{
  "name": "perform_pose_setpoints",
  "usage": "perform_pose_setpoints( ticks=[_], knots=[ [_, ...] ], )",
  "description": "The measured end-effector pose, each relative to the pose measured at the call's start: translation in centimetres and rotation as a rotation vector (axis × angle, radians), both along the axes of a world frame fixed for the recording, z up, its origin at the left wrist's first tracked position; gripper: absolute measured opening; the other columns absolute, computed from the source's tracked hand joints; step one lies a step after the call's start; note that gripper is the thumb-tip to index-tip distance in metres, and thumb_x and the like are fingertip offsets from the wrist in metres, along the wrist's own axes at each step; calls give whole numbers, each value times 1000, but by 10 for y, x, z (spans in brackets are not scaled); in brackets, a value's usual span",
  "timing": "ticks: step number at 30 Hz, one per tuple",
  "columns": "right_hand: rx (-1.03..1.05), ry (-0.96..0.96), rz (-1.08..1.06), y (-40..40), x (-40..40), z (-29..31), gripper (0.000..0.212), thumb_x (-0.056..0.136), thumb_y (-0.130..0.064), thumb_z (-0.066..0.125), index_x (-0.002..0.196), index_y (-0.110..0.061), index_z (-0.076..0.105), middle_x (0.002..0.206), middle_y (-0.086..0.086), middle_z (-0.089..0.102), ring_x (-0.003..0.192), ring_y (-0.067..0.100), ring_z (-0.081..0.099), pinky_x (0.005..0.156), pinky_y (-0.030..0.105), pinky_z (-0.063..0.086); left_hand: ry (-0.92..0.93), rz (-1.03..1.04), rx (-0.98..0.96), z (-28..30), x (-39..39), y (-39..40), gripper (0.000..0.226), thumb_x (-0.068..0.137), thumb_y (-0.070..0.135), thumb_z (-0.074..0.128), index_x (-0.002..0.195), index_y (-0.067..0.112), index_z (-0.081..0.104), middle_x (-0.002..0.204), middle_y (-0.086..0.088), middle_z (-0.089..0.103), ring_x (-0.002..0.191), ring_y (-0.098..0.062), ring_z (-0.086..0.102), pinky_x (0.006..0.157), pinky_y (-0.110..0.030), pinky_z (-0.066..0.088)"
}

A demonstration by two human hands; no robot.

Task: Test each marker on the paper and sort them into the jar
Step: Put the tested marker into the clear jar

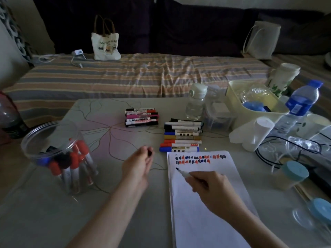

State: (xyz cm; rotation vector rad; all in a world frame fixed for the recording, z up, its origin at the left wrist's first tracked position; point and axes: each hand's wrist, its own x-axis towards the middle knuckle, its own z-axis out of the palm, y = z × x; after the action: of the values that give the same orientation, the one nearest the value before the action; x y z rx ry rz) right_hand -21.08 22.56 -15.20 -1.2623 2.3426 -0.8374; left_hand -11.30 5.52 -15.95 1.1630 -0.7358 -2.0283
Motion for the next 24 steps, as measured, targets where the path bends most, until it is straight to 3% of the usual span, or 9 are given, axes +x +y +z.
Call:
perform_pose_setpoints(
  ticks=[3, 5, 7, 10, 12, 15, 18, 21, 24],
  knots=[
    [25, -27, -47, 7, -13, -2, 9, 98, -30, 54, 103, -30, 61, 84, -9, 68, 53, -8, 57, 48, 9, 40, -224, -199, -367, -14, 13, -9, 10, 91, 10, 63, 97, 11, 70, 86, -5, 74, 84, -19, 70, 80, -32, 57],
    [-44, -52, -101, 5, -24, -4, 16, 98, -24, 54, 112, -31, 55, 91, -7, 67, 56, -8, 61, 47, 7, 41, -445, -405, -723, -25, 13, -3, 10, 91, 15, 64, 97, 18, 71, 82, 3, 73, 80, -13, 70, 79, -33, 57],
    [-95, -53, -135, 4, -32, -7, 14, 97, -19, 56, 105, -31, 57, 94, -9, 67, 60, -3, 66, 49, 13, 47, -624, -521, -1061, -34, 6, 1, 9, 91, 22, 65, 97, 24, 70, 87, 11, 71, 80, -5, 67, 78, -27, 55],
    [-163, -107, -182, 9, -43, -14, 18, 95, -16, 59, 93, -32, 66, 100, -15, 68, 68, 4, 70, 63, 27, 60, -760, -602, -1352, -42, -1, 6, 18, 90, 24, 65, 107, 24, 69, 103, 10, 69, 91, -6, 63, 81, -23, 52],
    [-276, -286, -275, 12, -48, -12, 23, 95, -11, 58, 96, -31, 71, 103, -7, 72, 78, 10, 72, 71, 31, 61, -811, -658, -1458, -48, -2, 11, 22, 90, 26, 64, 112, 24, 66, 109, 9, 66, 98, -9, 60, 83, -26, 51],
    [-555, -924, -463, 19, -65, -1, 30, 100, -7, 45, 112, -17, 71, 109, 9, 71, 98, 19, 69, 83, 42, 59, -845, -647, -1494, -50, -3, 10, 24, 90, 29, 64, 113, 24, 65, 109, 8, 62, 98, -11, 59, 80, -28, 52],
    [-775, -1289, -448, 31, -87, 4, 34, 99, -2, 42, 124, -12, 63, 99, 8, 68, 92, 16, 67, 85, 46, 57, -880, -655, -1522, -50, -5, 11, 30, 88, 35, 65, 116, 23, 63, 109, 8, 54, 95, -9, 55, 77, -25, 53],
    [-689, -1217, -433, 35, -91, -4, 23, 91, -12, 57, 113, -8, 64, 79, 3, 61, 70, 11, 62, 70, 31, 57, -905, -722, -1560, -50, -6, 15, 44, 86, 46, 65, 123, 23, 59, 117, 8, 48, 105, -9, 49, 84, -25, 51],
    [-522, -827, -517, 33, -86, -17, 35, 84, -33, 65, 98, 0, 68, 68, 2, 53, 59, 11, 48, 53, 21, 46, -913, -808, -1592, -46, -7, 20, 62, 81, 58, 64, 134, 29, 51, 132, 8, 41, 119, -12, 41, 97, -29, 42]
  ],
)
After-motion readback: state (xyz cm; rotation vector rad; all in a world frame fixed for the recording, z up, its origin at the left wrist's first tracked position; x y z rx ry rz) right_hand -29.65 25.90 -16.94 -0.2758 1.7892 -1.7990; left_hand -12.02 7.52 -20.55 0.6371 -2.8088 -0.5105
